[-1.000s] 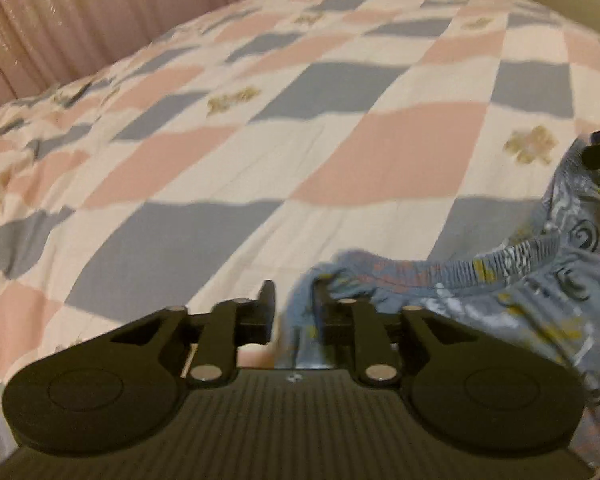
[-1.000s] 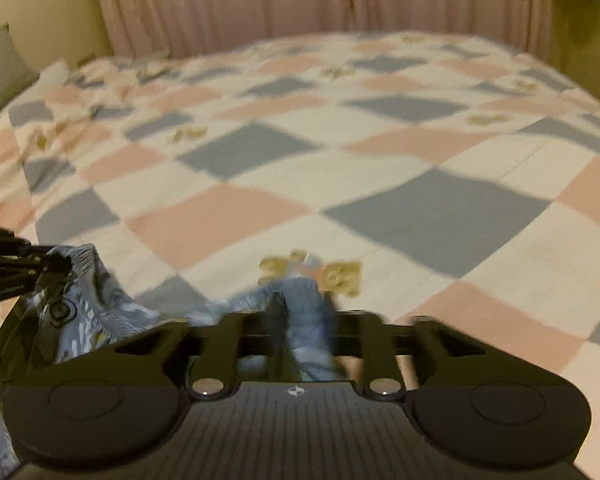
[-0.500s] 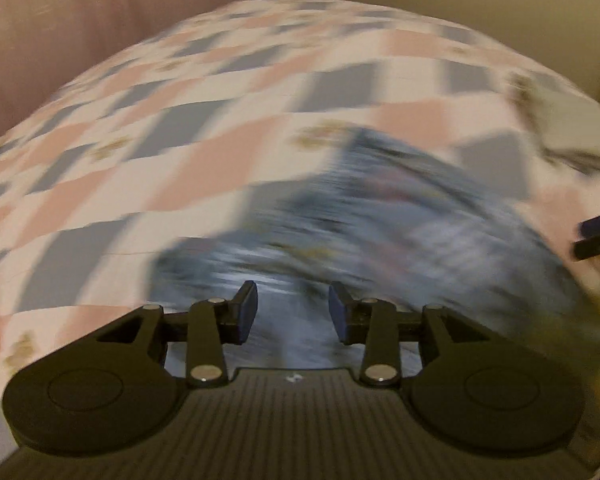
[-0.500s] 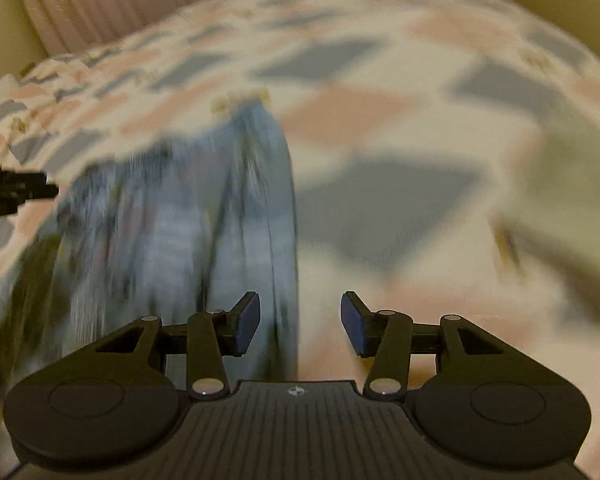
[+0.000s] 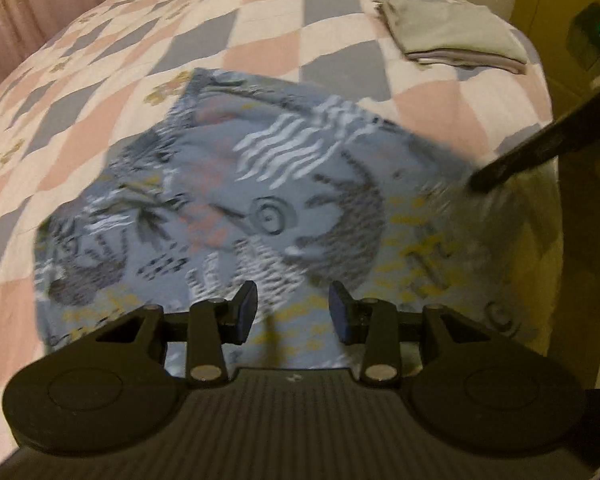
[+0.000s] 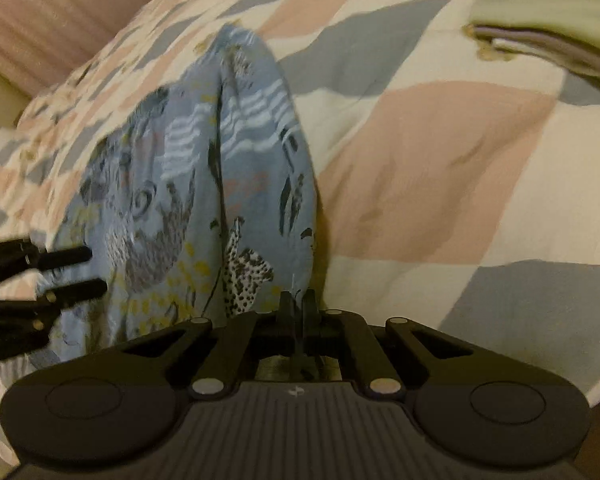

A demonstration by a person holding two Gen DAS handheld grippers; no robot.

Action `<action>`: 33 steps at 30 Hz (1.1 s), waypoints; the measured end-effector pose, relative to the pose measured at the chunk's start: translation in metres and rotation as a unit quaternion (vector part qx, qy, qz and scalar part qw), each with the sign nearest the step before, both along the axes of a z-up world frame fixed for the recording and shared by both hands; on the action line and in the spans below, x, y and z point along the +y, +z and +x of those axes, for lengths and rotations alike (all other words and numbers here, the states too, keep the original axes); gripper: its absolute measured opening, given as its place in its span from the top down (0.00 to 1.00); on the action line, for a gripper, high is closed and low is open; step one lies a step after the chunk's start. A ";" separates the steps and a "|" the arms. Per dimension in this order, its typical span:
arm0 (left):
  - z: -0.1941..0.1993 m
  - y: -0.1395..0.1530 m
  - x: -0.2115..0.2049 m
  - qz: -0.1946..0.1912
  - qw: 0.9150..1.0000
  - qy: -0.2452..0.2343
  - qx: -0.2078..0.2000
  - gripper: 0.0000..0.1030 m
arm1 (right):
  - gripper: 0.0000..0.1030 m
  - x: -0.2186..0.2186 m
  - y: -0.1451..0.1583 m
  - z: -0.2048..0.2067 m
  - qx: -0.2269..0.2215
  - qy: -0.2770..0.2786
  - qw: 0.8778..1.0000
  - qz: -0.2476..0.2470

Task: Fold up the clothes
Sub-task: 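Smooth the laid-out pants flat with the left gripper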

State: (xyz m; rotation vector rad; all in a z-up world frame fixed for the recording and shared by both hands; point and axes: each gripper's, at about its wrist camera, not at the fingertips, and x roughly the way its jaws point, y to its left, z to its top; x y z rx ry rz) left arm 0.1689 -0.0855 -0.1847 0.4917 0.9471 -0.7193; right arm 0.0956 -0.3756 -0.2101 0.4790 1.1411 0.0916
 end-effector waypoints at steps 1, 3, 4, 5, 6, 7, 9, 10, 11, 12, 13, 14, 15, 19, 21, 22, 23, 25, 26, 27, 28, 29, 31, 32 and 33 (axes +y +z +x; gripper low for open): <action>0.002 0.001 0.006 0.004 1.000 0.007 -0.002 0.67 | 0.97 -0.005 0.008 -0.002 -0.005 -0.002 1.000 -0.011; 0.006 0.003 0.019 0.012 1.000 0.021 -0.004 0.67 | 0.97 -0.018 0.028 -0.004 -0.021 -0.012 0.998 -0.062; 0.008 0.004 0.025 0.017 0.999 0.027 -0.004 0.67 | 0.97 -0.027 0.036 -0.004 -0.027 -0.024 0.995 -0.090; 0.010 0.003 0.031 0.021 0.999 0.034 -0.004 0.67 | 0.97 -0.036 0.044 -0.004 -0.034 -0.036 0.992 -0.119; 0.011 0.003 0.036 0.025 0.999 0.041 -0.004 0.67 | 0.97 -0.043 0.047 -0.002 -0.036 -0.044 0.989 -0.136; 0.012 0.002 0.041 0.028 0.998 0.047 -0.004 0.67 | 0.97 -0.047 0.047 0.001 -0.036 -0.049 0.987 -0.146; 0.012 0.002 0.046 0.031 0.998 0.053 -0.003 0.67 | 0.96 -0.048 0.041 0.006 -0.030 -0.047 0.986 -0.156; 0.010 0.002 0.046 0.030 0.998 0.051 -0.002 0.67 | 0.94 -0.046 0.037 0.007 -0.027 -0.044 0.986 -0.160; 0.008 0.002 0.047 0.029 0.998 0.050 -0.001 0.67 | 0.88 -0.044 0.034 0.008 -0.024 -0.041 0.985 -0.164; 0.005 0.002 0.047 0.028 0.998 0.048 0.000 0.67 | 0.85 -0.041 0.031 0.008 -0.023 -0.041 0.985 -0.165; 0.003 0.002 0.047 0.028 0.999 0.046 0.001 0.67 | 0.81 -0.039 0.030 0.006 -0.023 -0.042 0.985 -0.164; 0.000 0.002 0.046 0.027 0.999 0.043 0.002 0.67 | 0.73 -0.037 0.028 0.004 -0.023 -0.043 0.985 -0.164; -0.004 0.002 0.042 0.025 0.999 0.035 0.004 0.67 | 0.68 -0.035 0.027 0.000 -0.021 -0.044 0.985 -0.163; -0.027 0.000 0.013 0.008 0.999 -0.031 0.011 0.67 | 0.62 -0.042 0.019 -0.008 -0.009 -0.059 0.987 -0.149; -0.042 -0.001 -0.004 -0.010 0.997 -0.068 0.021 0.67 | 0.61 -0.048 0.015 -0.011 -0.004 -0.068 0.988 -0.139; -0.048 -0.002 -0.012 -0.019 0.996 -0.081 0.028 0.67 | 0.61 -0.052 0.013 -0.012 -0.005 -0.071 0.988 -0.135; -0.054 -0.004 -0.019 -0.027 0.995 -0.090 0.037 0.67 | 0.60 -0.054 0.012 -0.012 -0.006 -0.072 0.988 -0.136; -0.063 -0.008 -0.031 -0.035 0.993 -0.099 0.048 0.67 | 0.59 -0.059 0.008 -0.011 -0.006 -0.071 0.988 -0.139; -0.067 -0.010 -0.037 -0.037 0.993 -0.103 0.053 0.67 | 0.58 -0.062 0.006 -0.010 -0.005 -0.070 0.988 -0.141; -0.071 -0.012 -0.042 -0.040 0.992 -0.106 0.057 0.67 | 0.58 -0.065 0.004 -0.009 -0.005 -0.070 0.987 -0.142; -0.075 -0.013 -0.048 -0.042 0.991 -0.109 0.062 0.67 | 0.58 -0.067 0.002 -0.009 -0.004 -0.067 0.988 -0.139; -0.078 -0.015 -0.053 -0.043 0.991 -0.112 0.065 0.67 | 0.57 -0.068 0.000 -0.008 -0.003 -0.060 0.989 -0.132; -0.083 -0.018 -0.059 -0.042 0.990 -0.116 0.062 0.67 | 0.79 -0.069 -0.002 -0.007 -0.001 -0.042 0.992 -0.120; -0.085 -0.019 -0.063 -0.042 0.990 -0.118 0.061 0.67 | 0.94 -0.068 0.000 -0.007 -0.001 -0.032 0.992 -0.121; -0.087 -0.021 -0.066 -0.042 0.990 -0.121 0.061 0.67 | 0.94 -0.067 0.003 -0.008 -0.004 -0.023 0.991 -0.132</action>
